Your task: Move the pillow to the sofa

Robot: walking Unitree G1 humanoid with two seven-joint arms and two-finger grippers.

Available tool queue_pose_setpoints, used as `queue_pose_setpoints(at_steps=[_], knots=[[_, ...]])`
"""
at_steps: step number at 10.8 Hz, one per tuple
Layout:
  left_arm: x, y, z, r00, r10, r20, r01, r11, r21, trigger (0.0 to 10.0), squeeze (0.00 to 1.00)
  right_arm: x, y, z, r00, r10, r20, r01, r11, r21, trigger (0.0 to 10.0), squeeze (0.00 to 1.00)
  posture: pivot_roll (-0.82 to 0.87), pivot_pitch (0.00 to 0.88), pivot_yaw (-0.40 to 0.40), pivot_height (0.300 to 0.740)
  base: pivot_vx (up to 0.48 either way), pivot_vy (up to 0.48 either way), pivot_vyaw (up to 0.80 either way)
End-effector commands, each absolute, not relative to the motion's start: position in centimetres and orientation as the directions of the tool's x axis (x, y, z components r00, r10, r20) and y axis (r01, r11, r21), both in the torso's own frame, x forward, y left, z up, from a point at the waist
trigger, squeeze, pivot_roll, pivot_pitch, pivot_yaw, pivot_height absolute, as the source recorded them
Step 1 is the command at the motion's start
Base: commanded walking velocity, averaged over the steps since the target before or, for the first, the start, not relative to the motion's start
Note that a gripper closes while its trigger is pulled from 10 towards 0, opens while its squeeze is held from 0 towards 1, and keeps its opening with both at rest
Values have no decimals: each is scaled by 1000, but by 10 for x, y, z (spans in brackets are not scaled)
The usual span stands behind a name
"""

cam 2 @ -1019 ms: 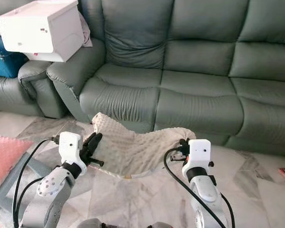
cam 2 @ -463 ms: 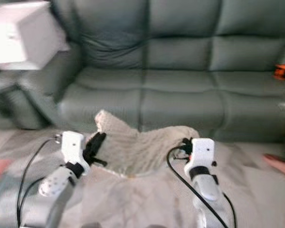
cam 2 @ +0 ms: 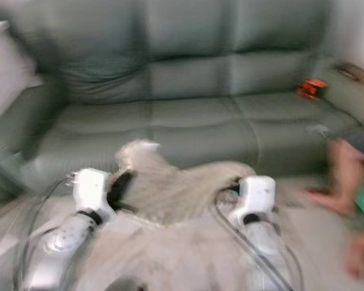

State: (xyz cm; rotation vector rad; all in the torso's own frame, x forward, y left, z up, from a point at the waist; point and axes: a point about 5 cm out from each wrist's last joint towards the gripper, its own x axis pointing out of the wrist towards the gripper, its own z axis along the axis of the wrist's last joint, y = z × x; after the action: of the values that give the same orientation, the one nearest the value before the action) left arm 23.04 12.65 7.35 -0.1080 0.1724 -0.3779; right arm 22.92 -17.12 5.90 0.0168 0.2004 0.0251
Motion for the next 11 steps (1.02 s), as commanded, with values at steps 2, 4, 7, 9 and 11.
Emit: queue_pose_setpoints(at_steps=[2, 4, 7, 9, 11], knots=[[234, 115, 83, 907, -408, -104, 392, 909, -142, 10000, 0, 230, -179, 64, 983, 6, -183, -6, 1000, 0, 10000, 0, -51, 0, 16, 740, 315, 0, -516], [234, 115, 83, 907, -409, -105, 393, 909, -141, 10000, 0, 230, -179, 63, 982, 4, -187, -5, 1000, -1, 10000, 0, -53, 0, 15, 740, 317, 0, -647], [234, 115, 83, 908, -406, -105, 391, 910, -138, 10000, 0, 231, -179, 64, 983, 7, -184, -7, 1000, -2, 10000, 0, -55, 0, 16, 740, 312, 0, -458], [234, 115, 82, 908, -405, -109, 390, 911, -135, 10000, 0, 231, -176, 65, 985, 32, -170, -37, 999, -26, 10000, 0, -57, 0, 19, 740, 315, 0, 400], [235, 114, 82, 907, -407, -111, 392, 910, -133, 10000, 0, 230, -176, 65, 984, 33, -172, -39, 999, -33, 10000, 0, -57, 0, 19, 740, 313, 0, 800]])
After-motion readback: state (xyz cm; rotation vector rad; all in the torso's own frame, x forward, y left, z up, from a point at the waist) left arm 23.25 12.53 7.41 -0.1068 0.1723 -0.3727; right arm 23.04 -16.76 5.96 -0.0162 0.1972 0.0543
